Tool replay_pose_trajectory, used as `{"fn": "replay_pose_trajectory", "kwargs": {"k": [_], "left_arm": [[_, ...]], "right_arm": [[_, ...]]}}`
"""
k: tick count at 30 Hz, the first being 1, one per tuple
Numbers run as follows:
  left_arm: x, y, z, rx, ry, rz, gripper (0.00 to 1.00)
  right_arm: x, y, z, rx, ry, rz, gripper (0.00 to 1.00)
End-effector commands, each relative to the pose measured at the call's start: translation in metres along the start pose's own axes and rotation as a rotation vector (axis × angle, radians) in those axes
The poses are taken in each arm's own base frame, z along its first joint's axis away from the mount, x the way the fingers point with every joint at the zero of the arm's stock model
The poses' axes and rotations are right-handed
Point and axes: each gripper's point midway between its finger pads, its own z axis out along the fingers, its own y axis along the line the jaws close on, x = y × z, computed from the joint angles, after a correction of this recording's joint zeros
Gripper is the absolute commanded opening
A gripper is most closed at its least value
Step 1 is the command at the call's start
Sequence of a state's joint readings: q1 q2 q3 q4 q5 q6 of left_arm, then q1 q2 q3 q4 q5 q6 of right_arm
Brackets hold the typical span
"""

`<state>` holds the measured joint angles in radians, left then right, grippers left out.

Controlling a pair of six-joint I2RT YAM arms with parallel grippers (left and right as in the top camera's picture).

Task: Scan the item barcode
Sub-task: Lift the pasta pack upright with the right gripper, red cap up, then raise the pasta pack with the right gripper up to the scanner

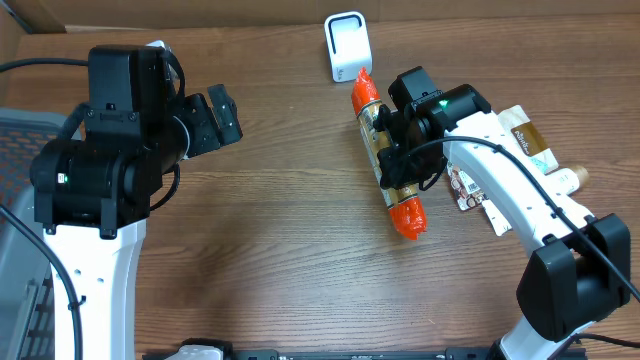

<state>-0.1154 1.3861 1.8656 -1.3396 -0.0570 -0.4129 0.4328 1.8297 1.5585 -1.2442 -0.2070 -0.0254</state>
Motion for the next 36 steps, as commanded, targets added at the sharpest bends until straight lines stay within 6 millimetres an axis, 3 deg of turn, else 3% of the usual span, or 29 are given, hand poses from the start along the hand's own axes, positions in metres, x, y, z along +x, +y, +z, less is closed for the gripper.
{"fn": "replay_pose_trajectory", "kwargs": {"k": [1, 24, 30, 36], "left_arm": [[-0.005, 0.001, -0.003, -0.001, -0.017, -0.01, 1.0], [-0.005, 0.001, -0.003, -0.001, -0.017, -0.01, 1.0], [-0.005, 0.001, -0.003, -0.001, -0.017, -0.01, 1.0], [-0.005, 0.001, -0.003, -0.001, -0.017, -0.01, 1.0]], "right_arm": [[-0.014, 0.009, -0.037, -0.007, -0.118, -0.022, 0.04], [-0.023, 0.01, -0.038, -0.008, -0.152, -0.031, 0.04], [-0.024, -0.021, -0.04, 0.165, -0.165, 0.042, 0.04], [-0.028, -0.038, -0.045, 0.269, -0.186, 0.049, 0.04]]}}
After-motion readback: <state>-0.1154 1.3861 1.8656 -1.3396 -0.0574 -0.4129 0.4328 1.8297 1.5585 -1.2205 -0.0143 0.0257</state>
